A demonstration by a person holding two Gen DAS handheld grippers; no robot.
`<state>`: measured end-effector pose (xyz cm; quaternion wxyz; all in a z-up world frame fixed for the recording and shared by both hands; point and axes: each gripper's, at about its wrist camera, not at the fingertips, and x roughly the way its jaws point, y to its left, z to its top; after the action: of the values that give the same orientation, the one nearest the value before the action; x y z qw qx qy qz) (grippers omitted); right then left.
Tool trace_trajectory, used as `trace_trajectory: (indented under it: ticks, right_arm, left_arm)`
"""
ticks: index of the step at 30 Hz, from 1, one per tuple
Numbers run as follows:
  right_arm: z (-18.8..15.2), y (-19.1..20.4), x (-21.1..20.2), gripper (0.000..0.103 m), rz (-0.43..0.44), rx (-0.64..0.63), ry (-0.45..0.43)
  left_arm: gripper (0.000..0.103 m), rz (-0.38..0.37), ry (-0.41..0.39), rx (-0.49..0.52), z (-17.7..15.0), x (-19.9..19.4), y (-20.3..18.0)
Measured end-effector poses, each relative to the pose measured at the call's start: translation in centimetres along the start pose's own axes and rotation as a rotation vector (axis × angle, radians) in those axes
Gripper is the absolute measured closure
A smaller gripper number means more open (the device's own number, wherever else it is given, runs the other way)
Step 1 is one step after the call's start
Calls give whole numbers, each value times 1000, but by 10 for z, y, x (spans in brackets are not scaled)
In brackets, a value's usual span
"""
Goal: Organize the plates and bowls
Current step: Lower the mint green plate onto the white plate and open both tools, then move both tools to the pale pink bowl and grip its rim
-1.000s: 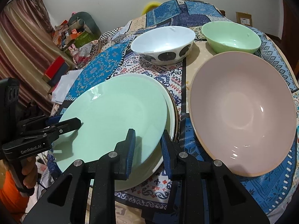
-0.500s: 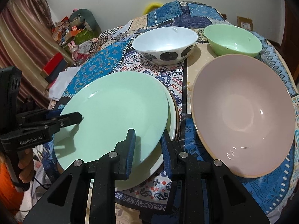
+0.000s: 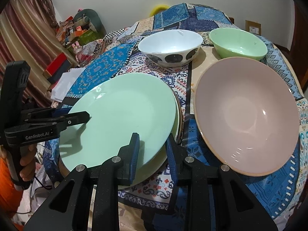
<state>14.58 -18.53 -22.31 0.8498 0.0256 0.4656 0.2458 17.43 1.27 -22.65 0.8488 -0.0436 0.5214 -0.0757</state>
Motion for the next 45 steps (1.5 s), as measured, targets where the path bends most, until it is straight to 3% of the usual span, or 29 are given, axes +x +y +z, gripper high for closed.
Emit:
trace_trajectory:
  ticks: [8, 14, 29, 31, 38, 41, 45]
  right_arm:
    - [-4, -5, 4, 75, 13, 19, 15]
    - [-4, -6, 2, 75, 9, 24, 9]
    - [15, -11, -58, 73, -54, -12, -155]
    - [17, -18, -69, 70, -72, 0, -181]
    - [18, -46, -95, 55, -157, 38, -244]
    - [16, -57, -100, 48, -193, 56, -259]
    - [11, -73, -103, 46, -228, 72, -262]
  left_arm:
    - [63, 61, 3, 58, -4, 8, -14]
    - [63, 52, 5, 34, -2, 4, -7]
    - [62, 76, -100, 38, 8, -45, -16]
    - [60, 65, -124, 40, 13, -54, -23]
    - [31, 57, -225, 107, 31, -78, -60]
    - [25, 31, -231, 132, 41, -79, -78]
    - [20, 9, -218, 157, 51, -67, -101]
